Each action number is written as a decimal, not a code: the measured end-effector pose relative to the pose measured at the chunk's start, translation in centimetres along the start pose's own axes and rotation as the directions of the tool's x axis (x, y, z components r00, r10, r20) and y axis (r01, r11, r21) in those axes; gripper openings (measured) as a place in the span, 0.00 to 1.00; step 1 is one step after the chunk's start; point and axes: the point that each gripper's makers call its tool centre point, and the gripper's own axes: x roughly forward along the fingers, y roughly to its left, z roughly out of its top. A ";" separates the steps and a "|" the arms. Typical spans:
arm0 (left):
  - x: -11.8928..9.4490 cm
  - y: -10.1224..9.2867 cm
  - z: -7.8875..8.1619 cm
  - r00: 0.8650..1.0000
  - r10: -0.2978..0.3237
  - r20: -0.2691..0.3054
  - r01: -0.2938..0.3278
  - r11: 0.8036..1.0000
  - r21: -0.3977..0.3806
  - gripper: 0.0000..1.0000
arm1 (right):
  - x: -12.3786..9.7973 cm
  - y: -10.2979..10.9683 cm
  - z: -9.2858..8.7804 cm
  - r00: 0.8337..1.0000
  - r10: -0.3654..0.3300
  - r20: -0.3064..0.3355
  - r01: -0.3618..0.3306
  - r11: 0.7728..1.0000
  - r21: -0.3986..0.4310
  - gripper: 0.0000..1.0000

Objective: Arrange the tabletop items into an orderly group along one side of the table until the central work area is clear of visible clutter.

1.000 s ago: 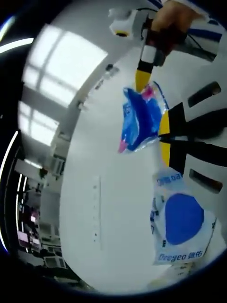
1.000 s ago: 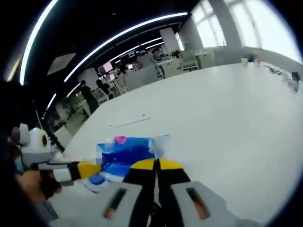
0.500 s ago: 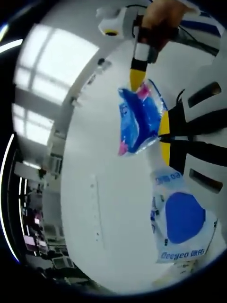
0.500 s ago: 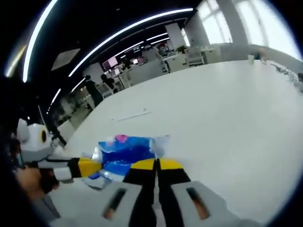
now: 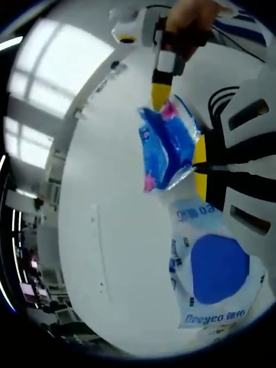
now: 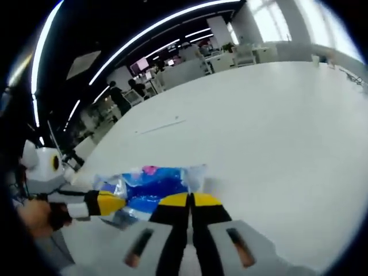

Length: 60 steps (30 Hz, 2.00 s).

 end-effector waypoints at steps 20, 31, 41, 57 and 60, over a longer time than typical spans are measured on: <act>1.7 0.6 -2.2 0.996 0.048 -0.070 -0.053 0.996 -0.066 0.00 | 1.8 -1.1 -2.1 0.997 0.028 -0.065 -0.031 0.998 -0.055 0.00; 1.6 0.7 -1.8 0.997 0.061 -0.053 -0.065 0.996 -0.062 0.00 | 1.8 -1.2 -2.2 0.998 0.021 -0.064 -0.025 0.998 -0.058 0.00; 0.3 -0.4 0.3 0.997 0.055 0.045 -0.054 0.998 -0.035 0.37 | 2.0 -1.1 -2.4 0.998 0.025 -0.064 -0.029 0.998 -0.056 0.00; -2.9 0.4 0.9 0.988 0.050 0.148 -0.043 0.998 -0.052 0.69 | 2.4 0.4 -2.6 0.996 0.052 -0.072 -0.059 0.994 -0.091 0.26; -3.6 0.6 0.5 0.986 0.063 0.152 -0.054 0.997 -0.062 0.72 | 2.2 0.7 -2.5 0.996 0.060 -0.065 -0.066 0.993 -0.094 0.31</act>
